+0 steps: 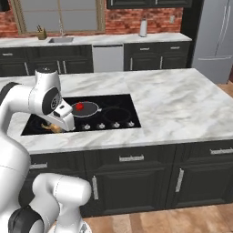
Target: Place the pan on the center burner on the stove. Then place the tomato and the onion in the pan and turn on the center burner.
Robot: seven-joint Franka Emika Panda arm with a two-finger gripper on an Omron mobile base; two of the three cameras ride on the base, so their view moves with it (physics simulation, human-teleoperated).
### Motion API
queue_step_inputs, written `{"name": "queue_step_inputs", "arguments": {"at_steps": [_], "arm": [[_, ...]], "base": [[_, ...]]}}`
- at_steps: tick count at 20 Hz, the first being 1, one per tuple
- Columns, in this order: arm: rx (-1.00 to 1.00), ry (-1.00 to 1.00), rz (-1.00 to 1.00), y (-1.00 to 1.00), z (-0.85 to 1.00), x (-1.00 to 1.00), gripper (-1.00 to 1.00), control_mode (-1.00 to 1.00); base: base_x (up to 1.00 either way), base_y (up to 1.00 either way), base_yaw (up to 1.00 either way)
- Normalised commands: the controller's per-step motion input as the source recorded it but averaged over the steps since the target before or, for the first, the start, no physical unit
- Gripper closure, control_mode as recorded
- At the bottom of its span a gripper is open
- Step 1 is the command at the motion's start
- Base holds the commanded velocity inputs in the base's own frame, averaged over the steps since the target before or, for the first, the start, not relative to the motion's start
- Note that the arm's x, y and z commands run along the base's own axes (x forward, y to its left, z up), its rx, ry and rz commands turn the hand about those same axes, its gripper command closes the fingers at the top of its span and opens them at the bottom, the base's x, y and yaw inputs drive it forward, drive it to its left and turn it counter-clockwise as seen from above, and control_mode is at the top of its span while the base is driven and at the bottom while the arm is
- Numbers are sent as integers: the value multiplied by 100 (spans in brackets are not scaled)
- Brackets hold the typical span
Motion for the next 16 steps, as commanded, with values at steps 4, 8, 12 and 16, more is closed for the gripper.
{"name": "queue_step_inputs", "arguments": {"at_steps": [4, 8, 12, 16], "arm": [[0, 0, 0, 0, 0, 0, 100, 100], [0, 0, 0, 0, 0, 0, 100, 100], [0, 0, 0, 0, 0, 0, 100, 100], [0, 0, 0, 0, 0, 0, 100, 100]], "base": [[24, 43, 0], [21, 20, 0], [26, 0, 0], [49, 9, 2]]}}
